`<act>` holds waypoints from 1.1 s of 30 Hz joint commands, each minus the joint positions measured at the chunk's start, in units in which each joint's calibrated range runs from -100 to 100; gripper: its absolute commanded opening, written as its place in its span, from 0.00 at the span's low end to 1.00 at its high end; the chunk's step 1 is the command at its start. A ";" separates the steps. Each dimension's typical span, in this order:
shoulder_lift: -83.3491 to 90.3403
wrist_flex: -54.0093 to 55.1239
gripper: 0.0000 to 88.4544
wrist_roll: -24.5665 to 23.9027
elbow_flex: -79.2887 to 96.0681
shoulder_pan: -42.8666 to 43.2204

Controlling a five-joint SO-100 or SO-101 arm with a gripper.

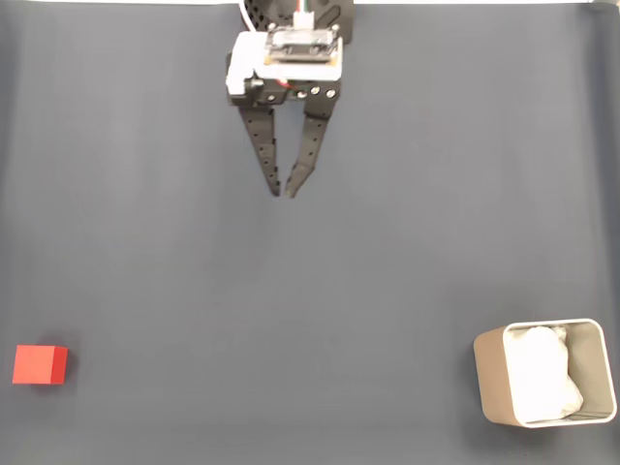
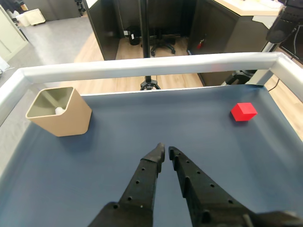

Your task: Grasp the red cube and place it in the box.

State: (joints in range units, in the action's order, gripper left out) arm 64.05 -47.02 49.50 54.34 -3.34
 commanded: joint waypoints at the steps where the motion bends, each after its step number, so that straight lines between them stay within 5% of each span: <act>1: -5.90 -0.52 0.00 0.63 -10.36 -2.98; 33: -47.06 -2.08 0.00 -0.54 -53.15 -21.80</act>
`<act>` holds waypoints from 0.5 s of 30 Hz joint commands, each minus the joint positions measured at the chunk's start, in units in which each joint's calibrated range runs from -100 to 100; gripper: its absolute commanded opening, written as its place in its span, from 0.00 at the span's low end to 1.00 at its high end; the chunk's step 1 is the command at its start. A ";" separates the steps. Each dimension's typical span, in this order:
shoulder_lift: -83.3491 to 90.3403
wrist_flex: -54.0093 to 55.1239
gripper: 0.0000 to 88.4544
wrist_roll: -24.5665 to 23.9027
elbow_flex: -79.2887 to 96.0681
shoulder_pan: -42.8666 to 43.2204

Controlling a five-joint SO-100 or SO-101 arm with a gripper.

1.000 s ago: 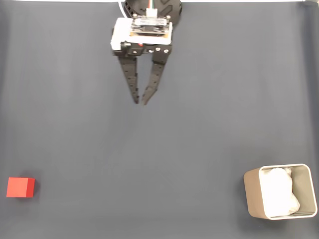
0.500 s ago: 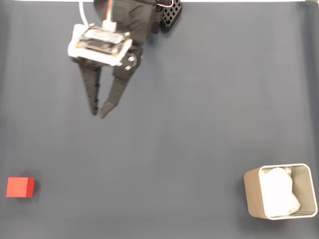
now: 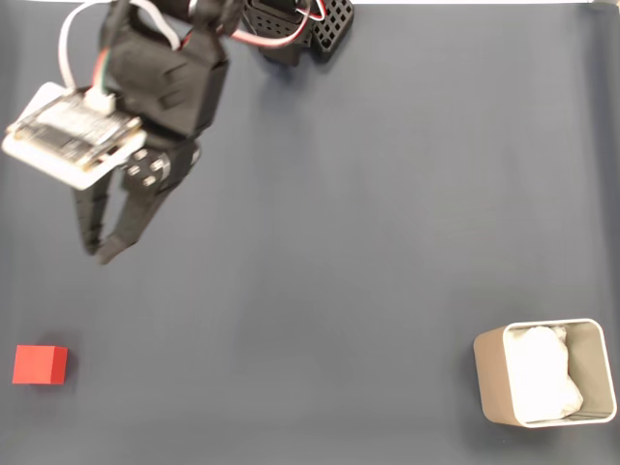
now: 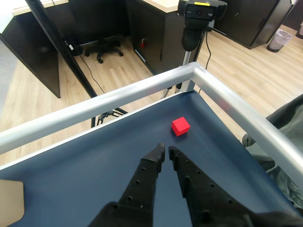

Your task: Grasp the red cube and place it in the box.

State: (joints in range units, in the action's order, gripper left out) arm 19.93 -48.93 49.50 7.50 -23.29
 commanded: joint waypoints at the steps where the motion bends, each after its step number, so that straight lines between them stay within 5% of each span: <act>1: -4.25 -0.17 0.00 -0.54 -7.32 -2.27; 15: -22.70 0.40 0.00 -2.25 -25.30 -5.90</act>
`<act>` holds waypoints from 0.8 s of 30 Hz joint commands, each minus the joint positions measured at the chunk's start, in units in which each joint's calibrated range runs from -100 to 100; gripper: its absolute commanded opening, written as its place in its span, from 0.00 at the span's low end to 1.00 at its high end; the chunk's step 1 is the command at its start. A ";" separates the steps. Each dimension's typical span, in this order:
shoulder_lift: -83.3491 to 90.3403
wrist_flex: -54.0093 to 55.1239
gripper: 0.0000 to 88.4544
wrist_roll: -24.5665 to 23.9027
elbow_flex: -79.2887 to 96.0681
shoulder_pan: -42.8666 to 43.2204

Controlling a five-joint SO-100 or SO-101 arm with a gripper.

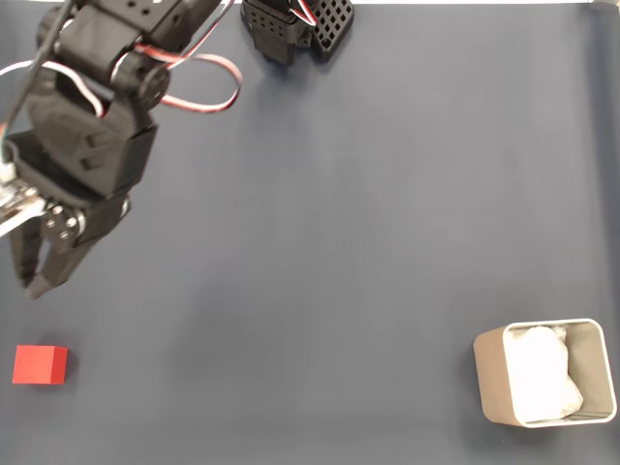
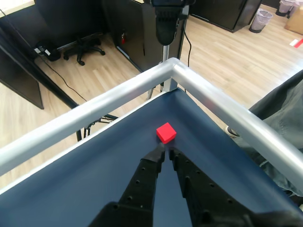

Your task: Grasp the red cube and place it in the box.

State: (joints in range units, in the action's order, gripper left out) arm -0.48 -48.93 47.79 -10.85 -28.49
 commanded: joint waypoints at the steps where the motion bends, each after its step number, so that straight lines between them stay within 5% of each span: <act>1: -3.51 0.40 0.00 -0.49 -8.13 -0.77; 6: -10.18 -0.01 0.01 0.68 -15.06 -1.13; 24: -24.39 0.07 0.29 2.54 -26.47 -6.10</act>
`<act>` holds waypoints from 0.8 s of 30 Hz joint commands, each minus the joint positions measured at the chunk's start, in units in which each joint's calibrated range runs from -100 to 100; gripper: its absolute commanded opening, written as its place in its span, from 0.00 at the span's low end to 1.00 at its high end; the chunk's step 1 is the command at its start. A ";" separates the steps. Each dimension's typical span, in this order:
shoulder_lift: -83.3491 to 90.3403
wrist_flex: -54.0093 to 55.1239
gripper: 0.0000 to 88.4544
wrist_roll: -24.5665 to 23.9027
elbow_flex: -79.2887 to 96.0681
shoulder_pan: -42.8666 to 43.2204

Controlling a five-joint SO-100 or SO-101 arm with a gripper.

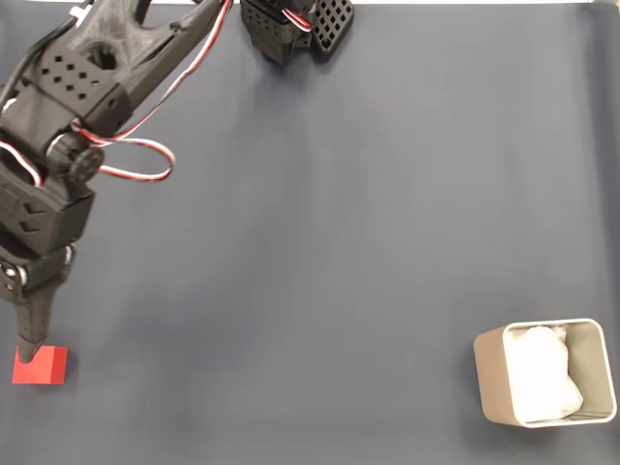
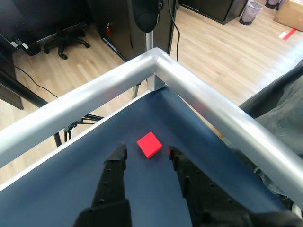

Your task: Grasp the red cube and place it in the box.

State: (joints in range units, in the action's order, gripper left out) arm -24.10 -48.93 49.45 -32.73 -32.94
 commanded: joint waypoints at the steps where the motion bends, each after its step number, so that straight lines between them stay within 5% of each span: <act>1: -1.55 0.24 0.30 0.98 -5.23 -2.08; 24: -12.56 1.14 0.39 3.47 -10.52 -2.22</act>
State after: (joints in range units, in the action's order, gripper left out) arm -37.21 -48.85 52.48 -40.78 -36.20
